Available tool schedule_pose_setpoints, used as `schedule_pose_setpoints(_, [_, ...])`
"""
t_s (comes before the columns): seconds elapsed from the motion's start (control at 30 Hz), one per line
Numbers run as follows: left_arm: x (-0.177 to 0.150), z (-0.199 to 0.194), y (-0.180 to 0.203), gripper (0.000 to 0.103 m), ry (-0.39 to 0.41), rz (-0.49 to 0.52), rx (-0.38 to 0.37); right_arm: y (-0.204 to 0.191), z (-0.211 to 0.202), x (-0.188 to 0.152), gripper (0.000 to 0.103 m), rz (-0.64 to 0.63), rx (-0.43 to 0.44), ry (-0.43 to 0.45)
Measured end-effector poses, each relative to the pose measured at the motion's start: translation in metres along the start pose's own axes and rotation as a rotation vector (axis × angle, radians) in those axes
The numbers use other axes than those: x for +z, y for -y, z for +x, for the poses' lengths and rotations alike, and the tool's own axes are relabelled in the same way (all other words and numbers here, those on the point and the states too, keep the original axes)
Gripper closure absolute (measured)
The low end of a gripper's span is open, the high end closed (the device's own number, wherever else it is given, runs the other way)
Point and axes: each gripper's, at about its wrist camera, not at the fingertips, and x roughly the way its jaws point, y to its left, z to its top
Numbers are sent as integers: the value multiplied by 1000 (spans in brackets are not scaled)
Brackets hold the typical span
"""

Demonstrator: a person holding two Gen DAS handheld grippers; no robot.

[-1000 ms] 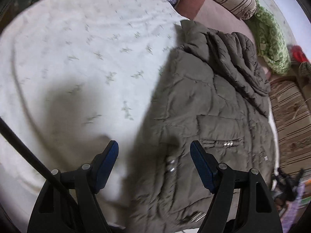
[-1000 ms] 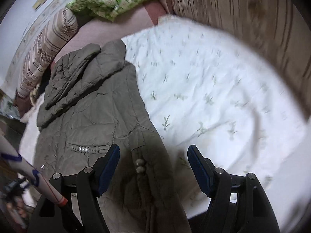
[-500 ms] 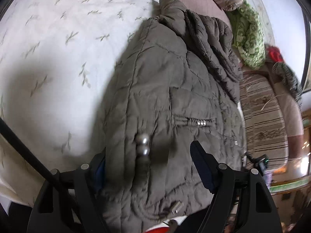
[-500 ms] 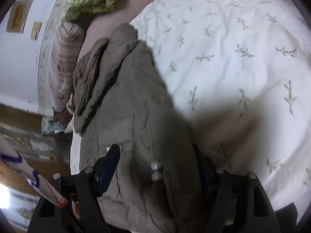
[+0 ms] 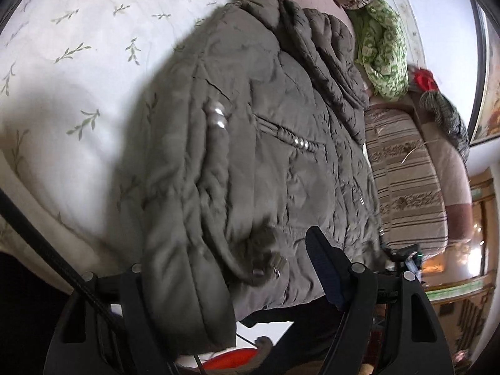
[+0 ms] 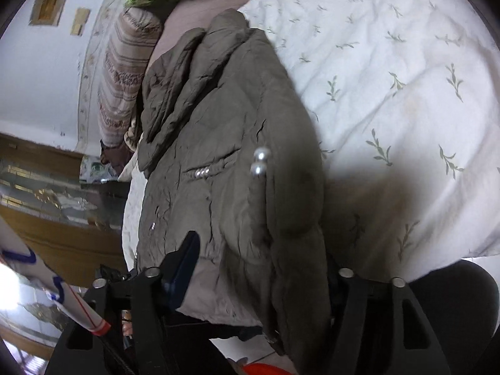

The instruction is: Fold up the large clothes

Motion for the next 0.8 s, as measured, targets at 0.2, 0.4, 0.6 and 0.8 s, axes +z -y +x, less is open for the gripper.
schedule_pose_setpoints(0.2, [-2,-2,8,29,34,32,40,-2,-13,-2,48,8,79,41])
schedule_pose_setpoints(0.4, [-9,8,4,29,40,27,68,4,15,-18,48,5,-1,-33])
schedule_pose_setpoints(0.6, [-26,12,26,29,55,125,148,3,22,-22,58,-3,-1,-10])
schedule_pose_setpoints(0.8, [-29,21,40,29,56,166,233,11,39,-27,57,34,-86,5])
